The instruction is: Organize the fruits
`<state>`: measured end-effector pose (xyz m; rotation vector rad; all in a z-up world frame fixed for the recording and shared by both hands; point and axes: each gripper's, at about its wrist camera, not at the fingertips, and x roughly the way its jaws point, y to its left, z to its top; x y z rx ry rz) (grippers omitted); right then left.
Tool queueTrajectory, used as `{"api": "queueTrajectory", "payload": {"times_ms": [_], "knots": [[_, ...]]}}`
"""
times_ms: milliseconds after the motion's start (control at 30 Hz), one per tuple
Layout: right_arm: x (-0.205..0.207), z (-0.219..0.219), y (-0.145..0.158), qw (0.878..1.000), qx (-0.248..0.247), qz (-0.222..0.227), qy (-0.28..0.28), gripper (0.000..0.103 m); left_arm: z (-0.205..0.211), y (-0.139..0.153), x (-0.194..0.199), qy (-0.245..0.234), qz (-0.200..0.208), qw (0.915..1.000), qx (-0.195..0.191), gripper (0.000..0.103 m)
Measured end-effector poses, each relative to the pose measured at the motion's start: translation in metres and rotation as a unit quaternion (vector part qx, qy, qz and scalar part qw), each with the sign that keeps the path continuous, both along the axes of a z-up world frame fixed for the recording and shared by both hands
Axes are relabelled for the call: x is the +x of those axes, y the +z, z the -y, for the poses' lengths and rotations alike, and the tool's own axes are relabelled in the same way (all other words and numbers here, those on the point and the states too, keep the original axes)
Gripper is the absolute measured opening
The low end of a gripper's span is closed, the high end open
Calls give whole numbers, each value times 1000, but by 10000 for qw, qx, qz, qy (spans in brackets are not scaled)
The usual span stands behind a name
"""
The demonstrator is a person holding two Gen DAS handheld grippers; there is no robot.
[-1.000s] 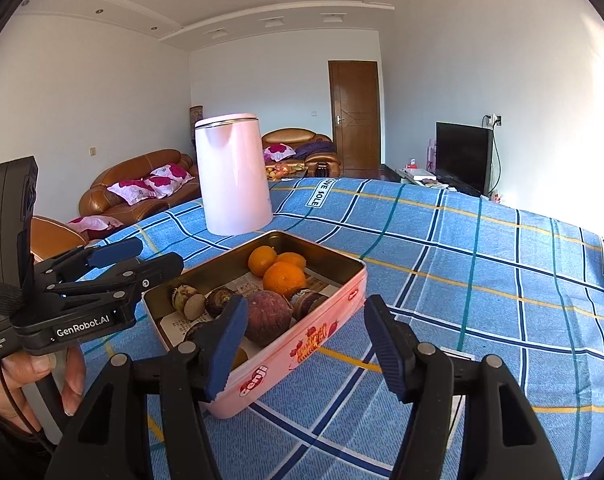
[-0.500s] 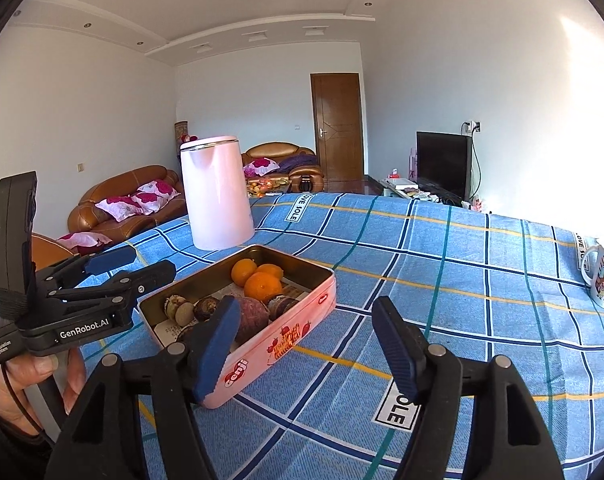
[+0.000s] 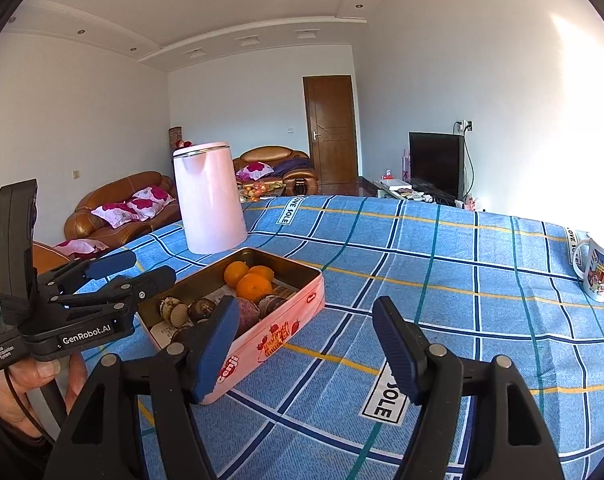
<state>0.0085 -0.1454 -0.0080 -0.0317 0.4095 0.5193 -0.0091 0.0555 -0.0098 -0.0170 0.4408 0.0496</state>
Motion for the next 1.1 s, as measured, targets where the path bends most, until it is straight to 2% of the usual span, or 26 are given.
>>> {"api": "queueTrajectory", "payload": {"times_ms": [133, 267, 700, 867, 933, 1100], "knots": [[-2, 2, -1, 10000, 17, -11, -16, 70, 0, 0, 0, 12, -15, 10000, 5, 79], [-3, 4, -2, 10000, -6, -3, -45, 70, 1, 0, -1, 60, 21, 10000, 7, 95], [-6, 14, -1, 9998, -48, 84, -184, 70, 14, 7, -5, -76, 153, 9998, 75, 99], [-6, 17, -3, 9997, -38, 56, -213, 71, 16, 8, -5, -38, 130, 9999, 56, 99], [-6, 18, -4, 9997, -29, 41, -225, 71, 17, 7, -4, -51, 109, 9999, 40, 102], [-5, 21, -5, 9997, -23, 12, -242, 71, 23, 6, -3, -99, 88, 9998, 148, 103]]}}
